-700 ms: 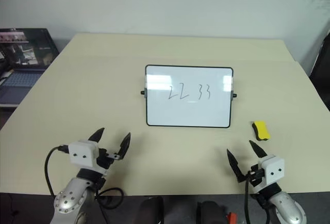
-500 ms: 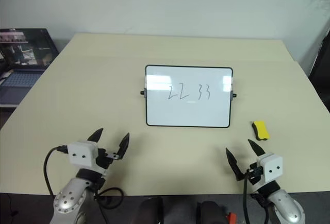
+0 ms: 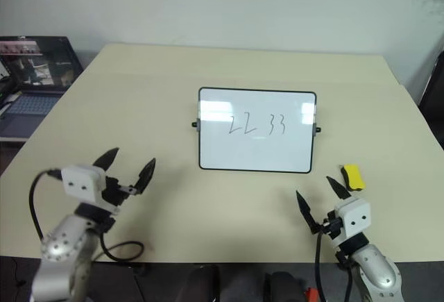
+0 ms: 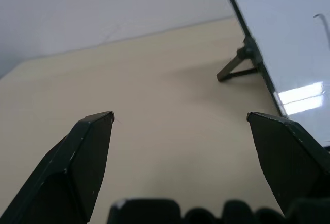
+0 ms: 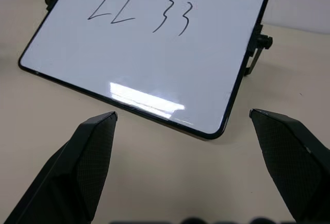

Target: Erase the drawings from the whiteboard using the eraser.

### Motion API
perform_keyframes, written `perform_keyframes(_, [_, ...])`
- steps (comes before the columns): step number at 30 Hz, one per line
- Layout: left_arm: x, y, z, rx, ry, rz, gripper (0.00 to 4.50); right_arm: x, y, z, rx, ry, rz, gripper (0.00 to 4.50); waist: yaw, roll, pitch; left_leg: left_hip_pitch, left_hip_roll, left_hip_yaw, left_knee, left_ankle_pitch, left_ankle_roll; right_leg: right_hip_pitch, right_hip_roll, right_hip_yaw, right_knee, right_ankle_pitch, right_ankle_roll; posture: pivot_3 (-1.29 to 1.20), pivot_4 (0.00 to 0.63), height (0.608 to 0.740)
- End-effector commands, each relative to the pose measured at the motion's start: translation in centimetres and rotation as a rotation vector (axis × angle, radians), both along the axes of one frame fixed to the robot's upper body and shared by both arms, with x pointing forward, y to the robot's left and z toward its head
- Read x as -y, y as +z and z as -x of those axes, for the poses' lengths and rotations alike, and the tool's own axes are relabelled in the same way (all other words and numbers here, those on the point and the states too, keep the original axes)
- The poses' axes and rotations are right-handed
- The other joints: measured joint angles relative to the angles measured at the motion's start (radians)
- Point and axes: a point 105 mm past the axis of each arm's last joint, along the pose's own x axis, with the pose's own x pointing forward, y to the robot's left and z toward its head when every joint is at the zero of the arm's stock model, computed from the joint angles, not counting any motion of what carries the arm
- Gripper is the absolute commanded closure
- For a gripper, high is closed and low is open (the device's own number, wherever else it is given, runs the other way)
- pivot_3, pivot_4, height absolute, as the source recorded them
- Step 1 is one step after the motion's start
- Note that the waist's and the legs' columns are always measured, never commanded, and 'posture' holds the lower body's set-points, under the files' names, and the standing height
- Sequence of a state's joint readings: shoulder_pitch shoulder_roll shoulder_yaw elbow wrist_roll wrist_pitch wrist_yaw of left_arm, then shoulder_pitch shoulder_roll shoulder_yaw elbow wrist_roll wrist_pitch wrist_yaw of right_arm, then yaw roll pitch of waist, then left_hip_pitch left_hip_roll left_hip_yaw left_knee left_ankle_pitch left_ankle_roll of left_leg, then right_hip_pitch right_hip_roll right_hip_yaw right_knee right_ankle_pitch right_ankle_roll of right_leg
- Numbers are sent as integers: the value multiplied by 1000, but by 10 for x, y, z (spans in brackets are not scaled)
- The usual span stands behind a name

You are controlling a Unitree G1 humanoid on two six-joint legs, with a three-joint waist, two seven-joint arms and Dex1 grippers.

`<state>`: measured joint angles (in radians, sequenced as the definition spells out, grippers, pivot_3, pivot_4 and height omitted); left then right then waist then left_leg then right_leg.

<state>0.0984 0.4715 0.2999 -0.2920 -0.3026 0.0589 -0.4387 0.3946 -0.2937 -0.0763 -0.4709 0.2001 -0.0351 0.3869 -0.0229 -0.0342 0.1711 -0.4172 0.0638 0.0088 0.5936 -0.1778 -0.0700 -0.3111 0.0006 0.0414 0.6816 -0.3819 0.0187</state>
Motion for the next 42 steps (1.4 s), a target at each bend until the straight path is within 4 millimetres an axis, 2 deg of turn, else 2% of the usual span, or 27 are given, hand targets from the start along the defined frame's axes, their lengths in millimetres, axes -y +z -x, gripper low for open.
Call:
perform_keyframes(1, [1,25,-10,5,-97,15,0,17,31,-6,99,-106,20,46,-1,0,0,0,0,0,0,0,0,0,0,0,0,0,0,0,150,740])
perform_keyframes(4, [14,50,-11,4,-240,-14,0,28,47,-14,147,-157,4,46,-4,-1,0,0,0,0,0,0,0,0,0,1,0,0,0,0,150,740])
perform_keyframes(6, [20,55,-9,-29,-312,-34,0,31,53,-17,160,-173,3,46,-7,-1,0,0,0,0,0,0,0,0,0,1,0,2,-2,0,150,740])
perform_keyframes(9, [40,57,0,-131,-489,-86,0,47,54,-20,126,-224,-10,46,-8,0,0,0,0,0,-1,0,0,-1,0,1,0,1,-3,0,150,740])
perform_keyframes(12, [57,61,9,-161,-602,-103,0,65,51,-26,55,-274,-64,46,-7,1,1,0,0,1,-1,0,0,-1,0,2,-1,1,-2,0,150,740])
perform_keyframes(16, [80,68,19,-183,-725,-110,0,81,42,-36,-102,-296,20,46,-7,0,1,0,0,2,0,0,0,-1,0,2,0,1,-2,0,150,740])
perform_keyframes(20, [94,67,25,-213,-808,-108,0,84,52,-41,-181,-249,-2,46,-9,2,2,0,0,3,-1,0,0,-1,1,1,0,1,-2,0,150,740])
perform_keyframes(26, [113,65,36,-232,-939,-148,0,80,49,-49,-327,-190,-33,46,-8,1,2,-1,0,4,-1,0,0,-1,5,3,-1,1,-2,0,150,740])
perform_keyframes(29, [122,60,48,-298,-1054,-172,0,80,44,-59,-393,-192,-29,46,-8,1,2,-1,0,4,0,0,0,-1,5,3,-1,1,-2,0,150,740])
perform_keyframes(42, [127,58,49,-293,-1088,-204,0,87,28,-73,-497,-214,24,46,-7,1,2,-4,0,5,0,0,0,-5,6,4,-1,1,-2,0,150,740])
